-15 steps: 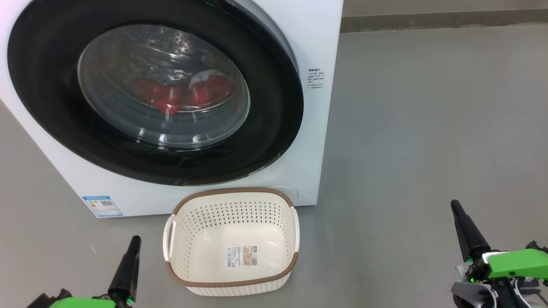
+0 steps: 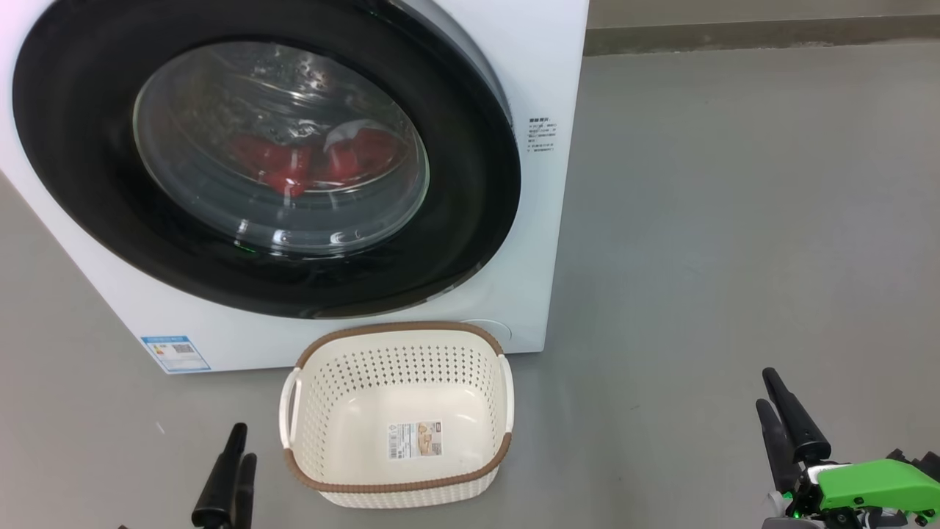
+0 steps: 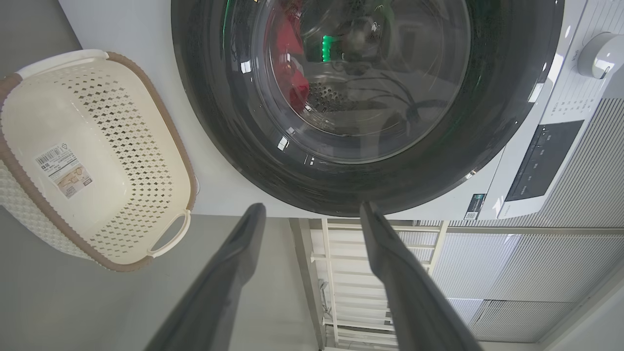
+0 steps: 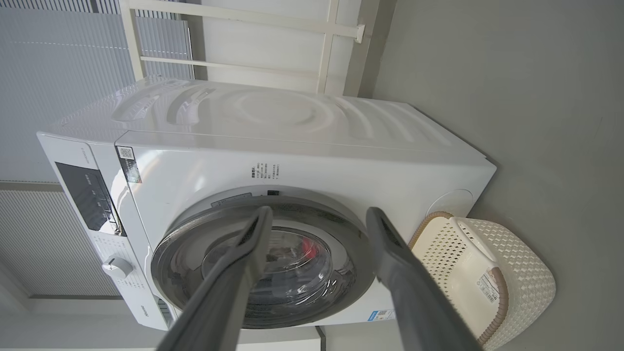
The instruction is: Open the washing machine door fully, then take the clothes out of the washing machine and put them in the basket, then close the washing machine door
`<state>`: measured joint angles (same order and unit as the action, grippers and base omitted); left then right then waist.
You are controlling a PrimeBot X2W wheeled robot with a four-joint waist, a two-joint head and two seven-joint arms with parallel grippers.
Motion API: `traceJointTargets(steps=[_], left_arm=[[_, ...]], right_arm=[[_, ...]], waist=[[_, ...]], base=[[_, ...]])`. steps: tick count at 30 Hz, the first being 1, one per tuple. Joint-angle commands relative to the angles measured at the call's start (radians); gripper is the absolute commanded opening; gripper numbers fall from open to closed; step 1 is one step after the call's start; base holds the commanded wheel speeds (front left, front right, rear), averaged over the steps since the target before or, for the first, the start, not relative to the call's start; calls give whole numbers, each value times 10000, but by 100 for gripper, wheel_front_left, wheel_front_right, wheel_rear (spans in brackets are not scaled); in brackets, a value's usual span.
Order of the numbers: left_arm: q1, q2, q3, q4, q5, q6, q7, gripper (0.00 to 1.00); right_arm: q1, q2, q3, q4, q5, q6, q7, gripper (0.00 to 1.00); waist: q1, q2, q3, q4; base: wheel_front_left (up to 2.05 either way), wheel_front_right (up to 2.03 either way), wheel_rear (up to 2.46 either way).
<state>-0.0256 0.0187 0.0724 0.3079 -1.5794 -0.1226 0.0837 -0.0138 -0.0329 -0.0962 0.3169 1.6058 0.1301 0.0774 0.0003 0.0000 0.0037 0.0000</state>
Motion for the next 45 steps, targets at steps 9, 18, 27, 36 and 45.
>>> traceJointTargets(steps=[9,18,27,36,45], left_arm=[[-192,244,-6,-497,1191,-17,-346,100],[-136,291,-120,-671,2510,-23,-611,100],[-80,356,-192,-769,3829,-27,-845,100],[-34,346,-215,-933,5155,-33,-1109,100],[20,341,-232,-1068,6315,-38,-1373,100]], right_arm=[[-185,-220,193,-377,-839,1,-354,100],[-160,-281,397,-432,-1830,1,-613,100],[-148,-346,583,-460,-2767,2,-842,100],[-132,-395,777,-474,-3869,2,-1099,100],[-98,-478,1016,-389,-5126,3,-1358,100]], waist=[[-2,0,62,-6],[-2,0,101,-6],[-2,0,121,-9],[-2,0,170,-13],[-2,0,198,-9]], base=[[0,0,0],[0,0,0],[0,0,0],[0,0,0],[0,0,0]])
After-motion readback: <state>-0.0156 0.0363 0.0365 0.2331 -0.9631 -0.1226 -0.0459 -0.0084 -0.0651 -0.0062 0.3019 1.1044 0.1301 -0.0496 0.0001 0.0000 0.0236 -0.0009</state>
